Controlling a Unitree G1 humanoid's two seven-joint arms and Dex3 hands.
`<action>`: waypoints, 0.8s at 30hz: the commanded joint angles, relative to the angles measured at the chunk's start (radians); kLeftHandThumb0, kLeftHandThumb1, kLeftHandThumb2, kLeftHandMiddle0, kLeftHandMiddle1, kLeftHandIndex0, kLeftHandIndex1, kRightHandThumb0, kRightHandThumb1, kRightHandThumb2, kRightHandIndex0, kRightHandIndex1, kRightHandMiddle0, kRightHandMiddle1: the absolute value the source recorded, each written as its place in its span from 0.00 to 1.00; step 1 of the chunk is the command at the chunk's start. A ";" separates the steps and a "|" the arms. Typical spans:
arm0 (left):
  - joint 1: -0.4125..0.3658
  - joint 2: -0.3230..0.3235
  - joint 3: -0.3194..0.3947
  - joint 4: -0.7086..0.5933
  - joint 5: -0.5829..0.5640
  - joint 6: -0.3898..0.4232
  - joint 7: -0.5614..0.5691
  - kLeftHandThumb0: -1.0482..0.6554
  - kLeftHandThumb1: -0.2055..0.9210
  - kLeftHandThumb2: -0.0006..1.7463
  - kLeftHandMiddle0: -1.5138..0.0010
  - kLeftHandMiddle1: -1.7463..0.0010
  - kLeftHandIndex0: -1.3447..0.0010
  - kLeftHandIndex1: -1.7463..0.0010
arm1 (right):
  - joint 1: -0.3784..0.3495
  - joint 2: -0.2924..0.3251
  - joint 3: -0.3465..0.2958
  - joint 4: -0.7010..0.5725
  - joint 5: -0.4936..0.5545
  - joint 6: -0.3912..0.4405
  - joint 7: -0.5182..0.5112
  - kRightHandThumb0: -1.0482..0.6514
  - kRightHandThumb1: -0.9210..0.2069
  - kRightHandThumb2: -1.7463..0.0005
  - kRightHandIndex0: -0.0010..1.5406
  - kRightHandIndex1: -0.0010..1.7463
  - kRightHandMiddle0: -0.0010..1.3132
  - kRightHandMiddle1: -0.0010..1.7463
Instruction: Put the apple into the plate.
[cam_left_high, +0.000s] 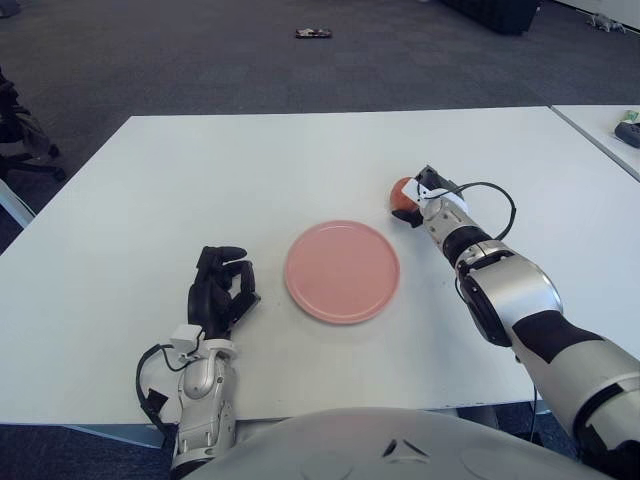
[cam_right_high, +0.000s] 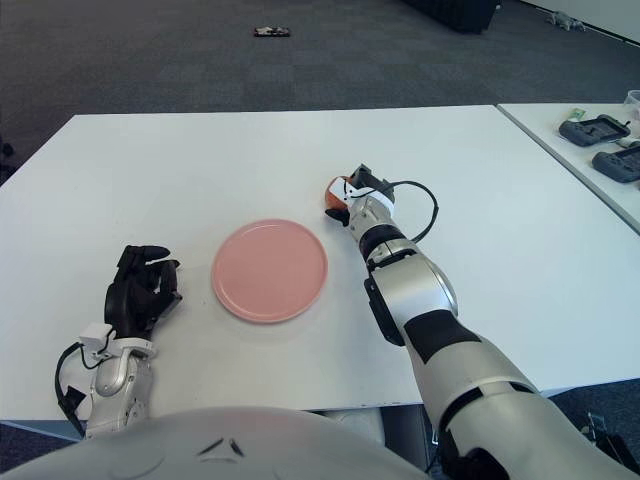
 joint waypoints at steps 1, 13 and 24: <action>0.014 -0.001 0.004 0.032 0.002 0.049 0.013 0.39 0.76 0.51 0.37 0.00 0.73 0.00 | 0.015 0.003 -0.012 0.014 0.016 0.008 0.009 0.52 0.64 0.21 0.44 0.80 0.49 1.00; 0.009 0.003 0.000 0.043 0.025 0.010 0.005 0.39 0.77 0.51 0.35 0.00 0.74 0.00 | -0.019 0.035 -0.080 -0.001 0.075 0.003 -0.071 0.61 0.85 0.03 0.59 0.96 0.49 1.00; -0.001 0.007 0.001 0.042 0.027 0.028 0.006 0.39 0.78 0.50 0.35 0.00 0.74 0.00 | -0.037 0.033 -0.266 -0.016 0.260 -0.082 0.001 0.61 0.84 0.03 0.58 0.97 0.48 1.00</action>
